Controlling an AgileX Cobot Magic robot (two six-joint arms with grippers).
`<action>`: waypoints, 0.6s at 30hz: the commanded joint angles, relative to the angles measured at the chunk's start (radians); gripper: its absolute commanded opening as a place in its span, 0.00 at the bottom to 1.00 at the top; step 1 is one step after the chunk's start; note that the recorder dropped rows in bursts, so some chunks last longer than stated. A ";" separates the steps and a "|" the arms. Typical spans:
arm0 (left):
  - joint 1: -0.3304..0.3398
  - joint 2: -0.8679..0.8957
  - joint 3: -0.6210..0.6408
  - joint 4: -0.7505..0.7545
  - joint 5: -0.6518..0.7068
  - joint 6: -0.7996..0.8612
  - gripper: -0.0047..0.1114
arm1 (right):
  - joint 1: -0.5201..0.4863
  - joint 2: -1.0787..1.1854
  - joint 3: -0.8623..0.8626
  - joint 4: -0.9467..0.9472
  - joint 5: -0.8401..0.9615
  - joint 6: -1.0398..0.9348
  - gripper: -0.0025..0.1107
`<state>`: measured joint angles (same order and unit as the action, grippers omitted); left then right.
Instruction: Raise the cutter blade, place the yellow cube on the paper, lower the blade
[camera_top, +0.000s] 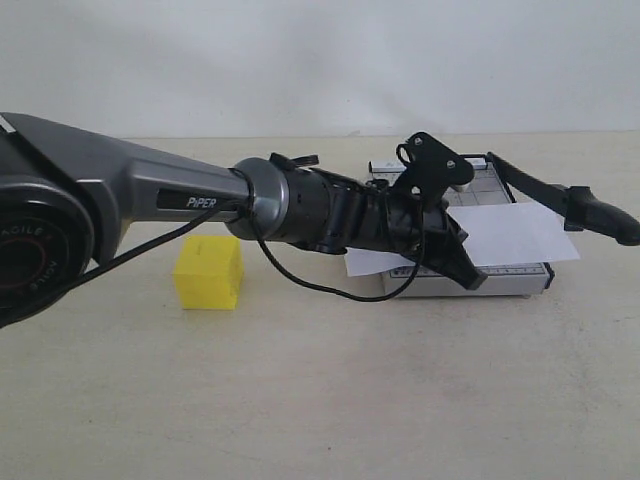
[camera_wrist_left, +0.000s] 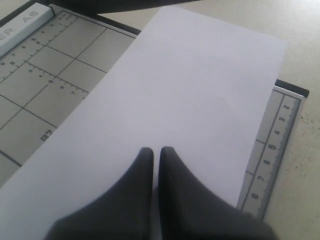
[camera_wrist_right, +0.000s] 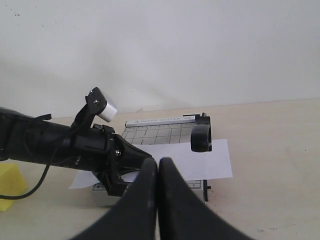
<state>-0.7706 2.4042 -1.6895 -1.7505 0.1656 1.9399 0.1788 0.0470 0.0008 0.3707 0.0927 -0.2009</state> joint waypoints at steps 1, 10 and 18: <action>-0.006 0.002 -0.039 0.006 -0.006 0.006 0.08 | 0.002 -0.003 -0.001 -0.007 -0.006 0.002 0.02; -0.006 -0.019 -0.059 0.006 0.015 0.006 0.12 | 0.002 -0.003 -0.001 -0.007 -0.006 0.002 0.02; -0.006 -0.092 -0.059 0.006 -0.026 -0.110 0.47 | 0.002 -0.003 -0.001 -0.007 -0.006 0.002 0.02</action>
<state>-0.7706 2.3525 -1.7434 -1.7465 0.1637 1.8900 0.1788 0.0470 0.0008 0.3707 0.0927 -0.1983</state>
